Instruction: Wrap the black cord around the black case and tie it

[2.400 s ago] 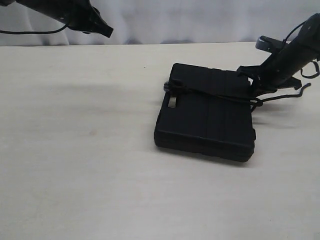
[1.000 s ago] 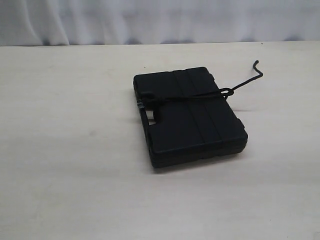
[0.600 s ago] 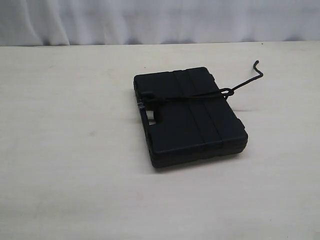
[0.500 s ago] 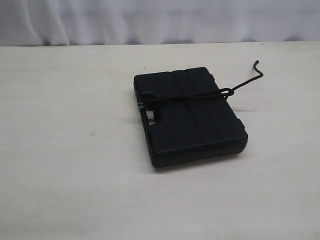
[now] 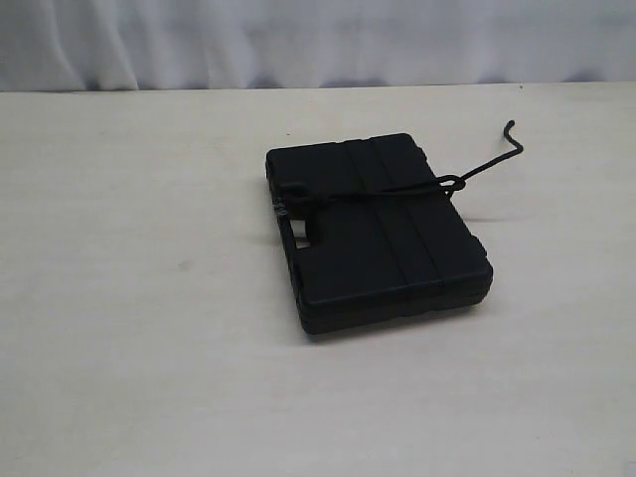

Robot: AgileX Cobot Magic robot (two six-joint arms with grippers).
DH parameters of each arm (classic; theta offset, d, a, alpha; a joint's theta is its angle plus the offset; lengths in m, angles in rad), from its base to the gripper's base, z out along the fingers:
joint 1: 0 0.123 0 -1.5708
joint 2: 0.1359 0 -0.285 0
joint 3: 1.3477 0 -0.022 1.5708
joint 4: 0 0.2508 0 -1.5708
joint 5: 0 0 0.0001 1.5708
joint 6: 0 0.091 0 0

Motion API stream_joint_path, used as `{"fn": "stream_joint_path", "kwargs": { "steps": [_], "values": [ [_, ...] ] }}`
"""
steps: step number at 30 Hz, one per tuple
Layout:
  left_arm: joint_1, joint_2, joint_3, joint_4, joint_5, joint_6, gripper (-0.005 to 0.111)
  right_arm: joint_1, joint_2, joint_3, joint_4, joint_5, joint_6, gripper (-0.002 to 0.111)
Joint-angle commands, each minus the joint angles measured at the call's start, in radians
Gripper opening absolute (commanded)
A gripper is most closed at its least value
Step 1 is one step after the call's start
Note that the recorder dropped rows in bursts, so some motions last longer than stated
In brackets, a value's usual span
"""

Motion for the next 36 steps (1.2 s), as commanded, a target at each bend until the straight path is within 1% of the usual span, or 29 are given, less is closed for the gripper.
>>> {"fn": "stream_joint_path", "kwargs": {
  "steps": [1,5,13,17,36],
  "values": [
    [0.0,-0.098,0.011,-0.01,0.064,-0.008,0.0,-0.001,-0.087,0.032,-0.009,0.02,0.002,0.004],
    [0.0,-0.205,0.011,-0.01,0.073,-0.008,0.0,-0.001,-0.164,0.061,-0.013,0.089,-0.004,0.004],
    [0.0,-0.35,0.011,-0.01,0.089,-0.008,0.0,-0.001,-0.266,0.104,-0.005,0.076,0.002,0.004],
    [0.0,-0.356,0.009,-0.008,0.11,-0.006,0.0,-0.001,-0.293,0.104,-0.005,0.078,0.002,0.004],
    [0.0,-0.356,0.009,-0.008,0.11,-0.004,0.0,-0.001,-0.304,0.104,-0.005,0.078,0.002,0.004]
  ]
}}
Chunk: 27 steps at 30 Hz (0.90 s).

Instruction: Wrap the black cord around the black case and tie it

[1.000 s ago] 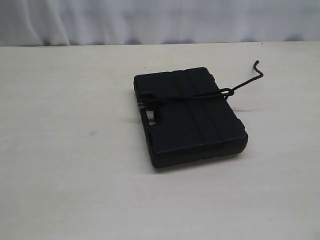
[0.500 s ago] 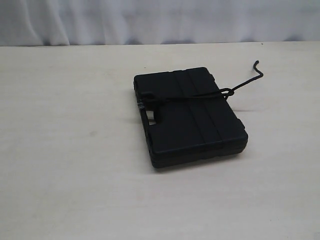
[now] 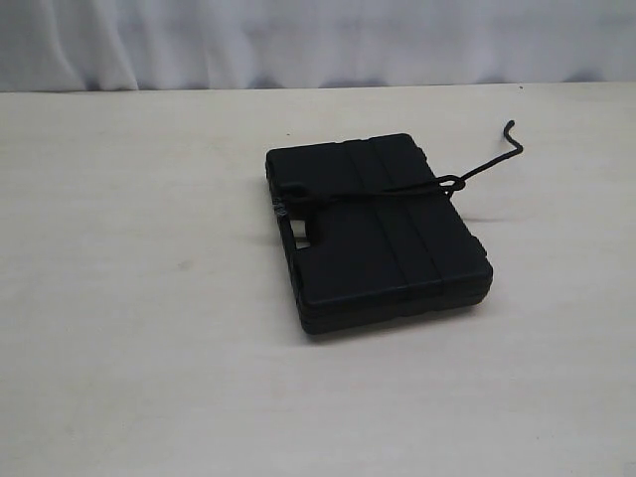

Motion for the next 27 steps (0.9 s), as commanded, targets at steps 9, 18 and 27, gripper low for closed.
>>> {"fn": "stream_joint_path", "kwargs": {
  "steps": [9,18,27],
  "values": [
    [0.0,-0.001,0.002,0.046,0.012,-0.016,0.0,-0.001,-0.002,0.005,-0.005,0.003,0.001,0.004],
    [0.0,-0.017,0.163,0.852,-0.149,-0.838,0.0,-0.001,-0.002,0.005,-0.005,0.003,0.001,0.004],
    [0.064,-0.017,0.382,0.922,-0.255,-0.838,0.0,-0.001,-0.003,0.005,-0.002,0.005,0.001,0.004]
  ]
}}
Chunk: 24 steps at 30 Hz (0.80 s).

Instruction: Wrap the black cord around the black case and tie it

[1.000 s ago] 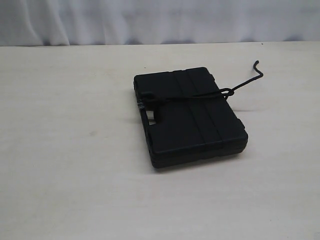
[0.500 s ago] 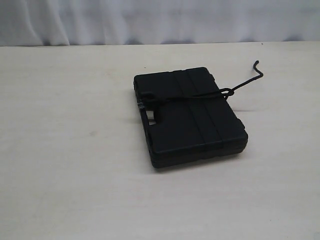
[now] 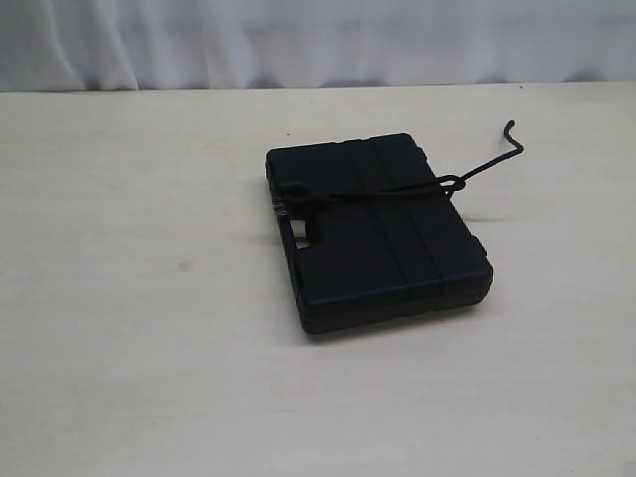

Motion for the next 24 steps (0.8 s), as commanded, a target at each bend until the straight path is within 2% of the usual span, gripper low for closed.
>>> {"fn": "stream_joint_path", "kwargs": {
  "steps": [1,6,10,24],
  "values": [
    [0.057,-0.004,0.094,0.025,-0.063,-0.016,0.0,-0.001,-0.003,0.005,-0.002,0.005,0.001,0.004],
    [0.129,-0.004,0.2,0.044,-0.1,-0.016,0.0,-0.001,-0.003,0.005,-0.002,0.005,0.001,0.004],
    [0.134,-0.004,0.264,0.099,-0.103,-0.016,0.0,-0.001,-0.003,0.005,-0.002,0.005,0.001,0.004],
    [0.178,-0.004,0.266,0.093,0.058,-0.037,0.0,-0.001,-0.003,0.005,-0.002,0.005,0.001,0.004]
  ]
}}
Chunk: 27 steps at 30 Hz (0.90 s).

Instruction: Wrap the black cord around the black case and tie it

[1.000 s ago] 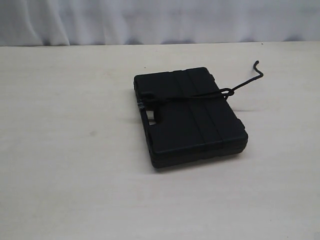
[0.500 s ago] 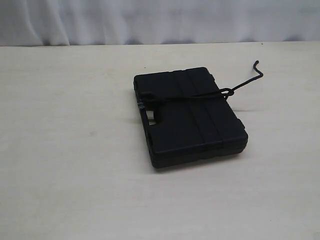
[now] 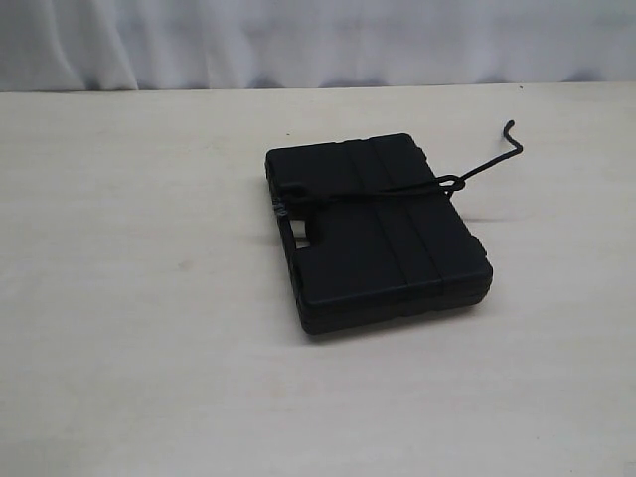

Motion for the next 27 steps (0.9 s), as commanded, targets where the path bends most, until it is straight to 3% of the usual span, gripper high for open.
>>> {"fn": "stream_joint_path", "kwargs": {
  "steps": [1,11,27],
  "values": [
    [0.01,-0.002,0.002,-0.004,0.059,0.003,0.0,-0.001,-0.003,0.005,-0.002,0.005,0.001,0.004],
    [0.01,-0.002,0.002,-0.02,0.176,0.09,0.0,-0.001,-0.003,0.005,-0.002,0.005,0.001,0.004],
    [0.01,-0.002,0.002,-0.081,0.212,0.097,0.0,-0.001,-0.003,0.005,-0.002,0.005,0.001,0.004]
  ]
}}
